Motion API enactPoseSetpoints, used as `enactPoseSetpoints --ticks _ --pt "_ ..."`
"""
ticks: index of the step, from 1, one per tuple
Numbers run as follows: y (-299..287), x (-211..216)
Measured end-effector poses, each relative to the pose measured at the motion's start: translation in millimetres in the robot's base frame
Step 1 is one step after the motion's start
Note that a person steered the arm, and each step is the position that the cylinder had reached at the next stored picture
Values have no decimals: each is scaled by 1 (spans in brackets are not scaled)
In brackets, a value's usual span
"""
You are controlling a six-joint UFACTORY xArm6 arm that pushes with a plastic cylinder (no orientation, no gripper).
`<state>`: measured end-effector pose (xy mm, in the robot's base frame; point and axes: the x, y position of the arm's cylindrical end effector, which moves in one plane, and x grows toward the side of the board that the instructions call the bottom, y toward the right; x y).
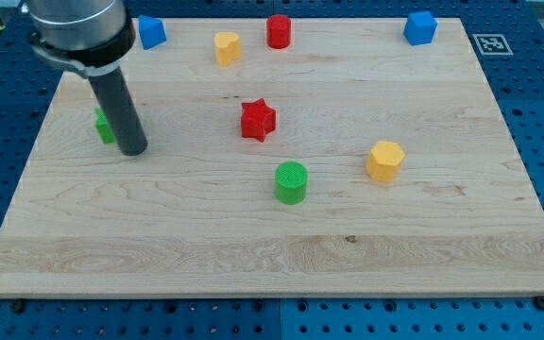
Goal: Move the heart vertically to the red star
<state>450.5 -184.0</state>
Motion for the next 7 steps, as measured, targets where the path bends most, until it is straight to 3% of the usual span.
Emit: enactPoseSetpoints --ticks 1,2,7 --pt "-49 -1" --pt "-60 -1" --pt "-48 -15"
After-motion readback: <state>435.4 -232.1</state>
